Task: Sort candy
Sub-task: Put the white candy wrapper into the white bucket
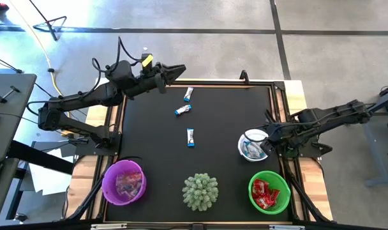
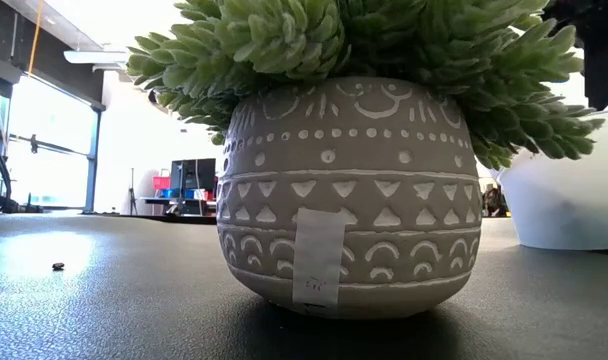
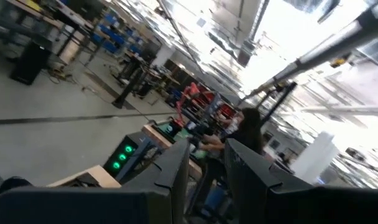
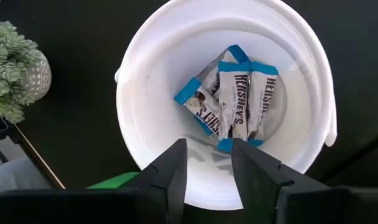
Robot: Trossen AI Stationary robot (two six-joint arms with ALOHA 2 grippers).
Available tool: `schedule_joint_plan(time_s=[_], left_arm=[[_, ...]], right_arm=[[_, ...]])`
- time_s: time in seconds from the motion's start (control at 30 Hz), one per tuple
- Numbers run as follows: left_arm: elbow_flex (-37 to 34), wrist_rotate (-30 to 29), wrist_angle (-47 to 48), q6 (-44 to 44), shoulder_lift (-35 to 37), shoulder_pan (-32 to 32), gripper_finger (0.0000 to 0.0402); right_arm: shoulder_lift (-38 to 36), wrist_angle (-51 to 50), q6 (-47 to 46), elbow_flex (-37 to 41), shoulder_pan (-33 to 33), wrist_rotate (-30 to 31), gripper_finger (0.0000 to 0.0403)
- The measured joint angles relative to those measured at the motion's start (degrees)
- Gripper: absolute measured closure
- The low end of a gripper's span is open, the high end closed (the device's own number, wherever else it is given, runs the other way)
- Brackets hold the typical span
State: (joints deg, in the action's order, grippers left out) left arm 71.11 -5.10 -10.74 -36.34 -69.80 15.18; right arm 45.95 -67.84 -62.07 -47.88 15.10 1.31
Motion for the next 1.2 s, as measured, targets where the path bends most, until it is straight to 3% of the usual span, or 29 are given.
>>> schedule_joint_plan(time_s=[0.27, 0.43, 0.57, 0.73, 0.9, 1.0, 1.2], left_arm=[[0.0, -12.0, -5.1, 1.4, 0.0, 1.0, 0.0312], [1.0, -13.0, -14.0, 2.2, 0.0, 5.3, 0.0312], [5.1, -12.9, -16.0, 2.1, 0.0, 9.0, 0.0312], [11.1, -6.7, -15.9, 0.9, 0.0, 12.7, 0.0312], [17.1, -8.3, -16.0, -4.1, -0.9, 14.5, 0.0312], [19.8, -7.8, -14.3, -5.8, -2.7, 14.2, 0.0312], [22.7, 3.9, -7.9, -8.9, -6.8, 13.3, 0.0312]], right_arm=[[0.0, 0.1, 0.5, 0.0, -1.5, 3.1, 0.0273], [0.0, 0.1, -3.8, 0.0, -2.8, 4.9, 0.0272], [0.0, 0.3, -9.5, 0.0, -3.1, 5.1, 0.0272], [0.1, 0.4, -12.6, 0.0, -3.1, 9.7, 0.0272], [0.2, 0.1, -11.9, 0.0, -3.1, 16.9, 0.0272], [0.2, -1.2, -11.1, 0.0, -3.1, 17.8, 0.0272], [0.2, -6.6, -16.8, 0.0, -3.1, 17.1, 0.0272]])
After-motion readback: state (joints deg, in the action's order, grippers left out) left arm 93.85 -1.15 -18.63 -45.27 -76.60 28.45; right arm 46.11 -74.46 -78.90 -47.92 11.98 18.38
